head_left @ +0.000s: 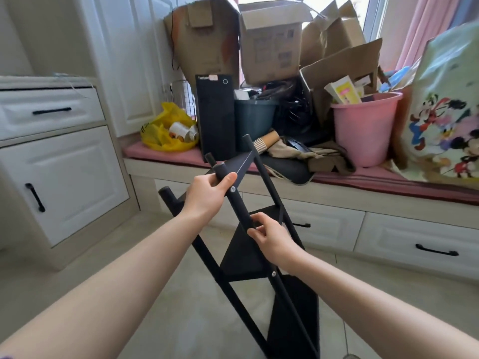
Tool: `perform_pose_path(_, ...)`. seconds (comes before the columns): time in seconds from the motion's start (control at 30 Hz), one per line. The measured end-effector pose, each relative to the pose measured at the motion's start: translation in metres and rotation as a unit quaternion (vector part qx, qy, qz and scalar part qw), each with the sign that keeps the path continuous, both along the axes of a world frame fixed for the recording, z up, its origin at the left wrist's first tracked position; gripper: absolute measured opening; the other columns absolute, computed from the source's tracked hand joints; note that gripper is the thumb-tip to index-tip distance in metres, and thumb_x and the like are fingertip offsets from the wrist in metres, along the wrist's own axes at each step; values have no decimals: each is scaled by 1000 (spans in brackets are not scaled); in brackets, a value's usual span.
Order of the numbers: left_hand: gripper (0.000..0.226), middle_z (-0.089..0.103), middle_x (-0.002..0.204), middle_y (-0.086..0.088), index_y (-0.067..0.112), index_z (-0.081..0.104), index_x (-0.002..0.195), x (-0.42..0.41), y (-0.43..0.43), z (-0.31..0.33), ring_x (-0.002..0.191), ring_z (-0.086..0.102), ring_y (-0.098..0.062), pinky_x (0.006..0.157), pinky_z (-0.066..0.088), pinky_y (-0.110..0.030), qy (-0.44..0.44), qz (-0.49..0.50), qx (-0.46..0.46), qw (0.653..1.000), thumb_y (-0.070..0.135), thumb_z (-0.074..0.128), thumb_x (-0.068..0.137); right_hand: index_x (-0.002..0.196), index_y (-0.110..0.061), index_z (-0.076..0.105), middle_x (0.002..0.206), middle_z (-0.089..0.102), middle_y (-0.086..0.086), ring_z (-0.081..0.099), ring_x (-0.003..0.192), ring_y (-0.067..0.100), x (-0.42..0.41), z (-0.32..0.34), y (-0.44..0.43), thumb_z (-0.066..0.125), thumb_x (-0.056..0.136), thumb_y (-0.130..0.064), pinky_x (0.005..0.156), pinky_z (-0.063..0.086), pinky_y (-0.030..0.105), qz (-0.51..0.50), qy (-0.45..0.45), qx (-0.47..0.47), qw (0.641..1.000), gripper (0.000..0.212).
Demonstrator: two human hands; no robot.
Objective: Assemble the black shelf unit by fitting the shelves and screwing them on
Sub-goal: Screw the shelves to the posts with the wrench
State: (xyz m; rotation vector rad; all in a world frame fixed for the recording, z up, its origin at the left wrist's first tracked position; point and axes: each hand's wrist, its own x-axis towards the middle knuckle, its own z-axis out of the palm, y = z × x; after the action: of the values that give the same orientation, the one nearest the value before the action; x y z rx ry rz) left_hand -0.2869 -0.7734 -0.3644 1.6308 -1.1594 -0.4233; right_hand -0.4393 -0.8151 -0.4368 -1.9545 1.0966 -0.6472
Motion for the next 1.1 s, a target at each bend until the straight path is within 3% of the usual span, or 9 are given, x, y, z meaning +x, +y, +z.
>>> perform_pose_path(0.13, 30, 75, 87, -1, 12, 77, 95, -5, 5, 1, 93, 70, -19, 88, 56, -41, -13, 29, -55, 998, 41, 68, 95, 125, -26, 54, 103, 65, -2, 61, 97, 13, 0, 3, 11, 54, 101, -24, 82, 52, 29, 7, -50, 44, 998, 24)
perform_pose_path(0.27, 23, 64, 59, 21, 23, 70, 74, -13, 17, 2, 66, 63, 2, 60, 41, -13, -67, 31, -111, 991, 36, 71, 93, 116, -30, 56, 101, 68, 1, 68, 95, 18, -7, 4, 25, 58, 99, -26, 76, 61, 36, 23, -90, 97, 991, 18)
perform_pose_path(0.33, 27, 57, 52, 22, 28, 62, 68, -20, 28, 4, 58, 56, 6, 56, 36, -7, -105, 22, -143, 984, 32, 71, 94, 112, -34, 57, 101, 70, 0, 69, 95, 17, -9, 3, 33, 62, 97, -27, 76, 62, 40, 23, -106, 117, 987, 17)
perform_pose_path(0.53, 22, 64, 68, 8, 8, 72, 84, -36, 62, 0, 65, 58, -4, 67, 47, -23, -104, -21, -166, 980, 27, 71, 95, 99, -35, 66, 100, 73, -7, 68, 98, 11, -22, 10, 47, 70, 91, -33, 76, 61, 35, 26, -76, 105, 991, 9)
perform_pose_path(0.63, 16, 71, 79, 5, 8, 77, 98, -36, 78, -4, 72, 62, -4, 75, 49, -19, -80, -40, -156, 984, 22, 73, 93, 91, -31, 70, 92, 76, -8, 70, 96, 11, -40, 18, 42, 68, 91, -34, 71, 56, 33, 29, -58, 112, 992, 3)
perform_pose_path(0.73, 17, 75, 88, 8, 11, 78, 105, -28, 93, -9, 78, 65, -1, 82, 45, -12, -49, -56, -149, 986, 19, 73, 91, 97, -25, 69, 97, 75, -2, 70, 95, 11, -66, 23, 20, 66, 92, -32, 78, 55, 35, -43, -78, 131, 987, 10)
perform_pose_path(0.83, 13, 77, 96, 8, 18, 79, 101, -18, 102, -13, 96, 69, -11, 105, 46, -32, -37, -71, -145, 986, 19, 73, 90, 114, -15, 62, 111, 68, 7, 66, 100, 20, -94, 21, -11, 63, 95, -29, 85, 57, 40, -148, -107, 138, 973, 24)
perform_pose_path(0.93, 14, 77, 98, 3, 24, 80, 98, -8, 107, -14, 99, 71, -17, 98, 54, -35, -36, -83, -152, 984, 16, 76, 88, 129, -9, 52, 115, 63, 10, 63, 101, 24, -113, 16, -34, 64, 95, -30, 86, 54, 41, -209, -100, 121, 965, 41)
perform_pose_path(1.1, 36, 78, 97, 10, 46, 78, 90, 0, 114, -15, 99, 73, -10, 89, 53, -17, -31, -118, -156, 980, 11, 76, 87, 138, -14, 44, 112, 59, 6, 60, 105, 26, -114, 10, -51, 64, 95, -33, 91, 53, 42, -202, -74, 98, 972, 51)
